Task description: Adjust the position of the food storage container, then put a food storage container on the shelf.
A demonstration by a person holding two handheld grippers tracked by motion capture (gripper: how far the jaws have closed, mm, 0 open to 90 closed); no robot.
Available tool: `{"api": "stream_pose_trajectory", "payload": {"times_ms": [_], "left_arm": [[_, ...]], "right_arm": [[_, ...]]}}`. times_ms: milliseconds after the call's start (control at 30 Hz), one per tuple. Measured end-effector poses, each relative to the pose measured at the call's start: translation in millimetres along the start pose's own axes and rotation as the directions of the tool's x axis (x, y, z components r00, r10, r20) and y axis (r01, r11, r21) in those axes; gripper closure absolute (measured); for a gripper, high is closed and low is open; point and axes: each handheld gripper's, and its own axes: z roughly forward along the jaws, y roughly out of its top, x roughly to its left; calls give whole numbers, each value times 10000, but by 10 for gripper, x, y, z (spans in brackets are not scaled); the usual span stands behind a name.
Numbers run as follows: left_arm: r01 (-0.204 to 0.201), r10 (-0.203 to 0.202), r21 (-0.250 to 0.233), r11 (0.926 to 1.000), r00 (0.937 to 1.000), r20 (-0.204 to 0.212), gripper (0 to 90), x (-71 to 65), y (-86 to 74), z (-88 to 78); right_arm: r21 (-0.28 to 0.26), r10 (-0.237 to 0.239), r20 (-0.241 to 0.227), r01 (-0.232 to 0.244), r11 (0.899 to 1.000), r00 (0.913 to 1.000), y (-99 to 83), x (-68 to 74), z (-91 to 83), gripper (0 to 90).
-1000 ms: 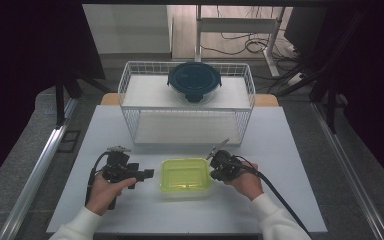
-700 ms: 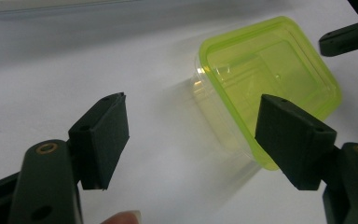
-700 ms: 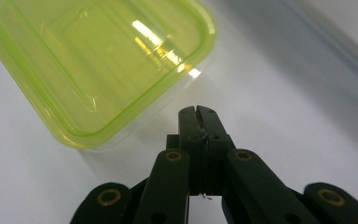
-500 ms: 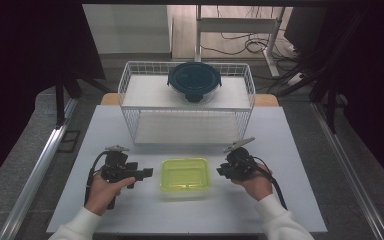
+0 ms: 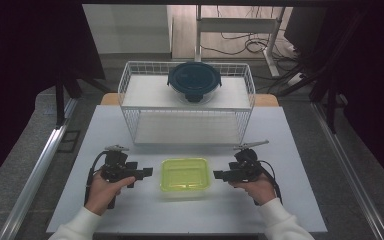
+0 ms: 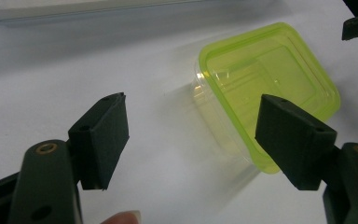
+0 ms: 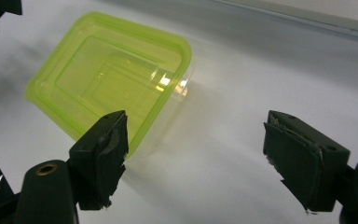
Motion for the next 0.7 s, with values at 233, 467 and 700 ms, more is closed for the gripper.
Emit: {"api": "stream_pose_trajectory", "payload": {"times_ms": [233, 467, 700], "left_arm": [[31, -30, 34, 10000, 10000, -77, 253, -4, 5, 9], [115, -115, -15, 9999, 9997, -204, 244, -19, 23, 27], [221, -218, 62, 9997, 9988, -428, 232, -49, 58, 71]], "right_arm": [[-256, 194, -367, -203, 9995, 9991, 15, 22, -25, 202], [-216, 330, -464, -340, 9992, 9984, 20, 20, -19, 221], [-216, 651, -656, -667, 9975, 9957, 40, 30, 13, 271]]}}
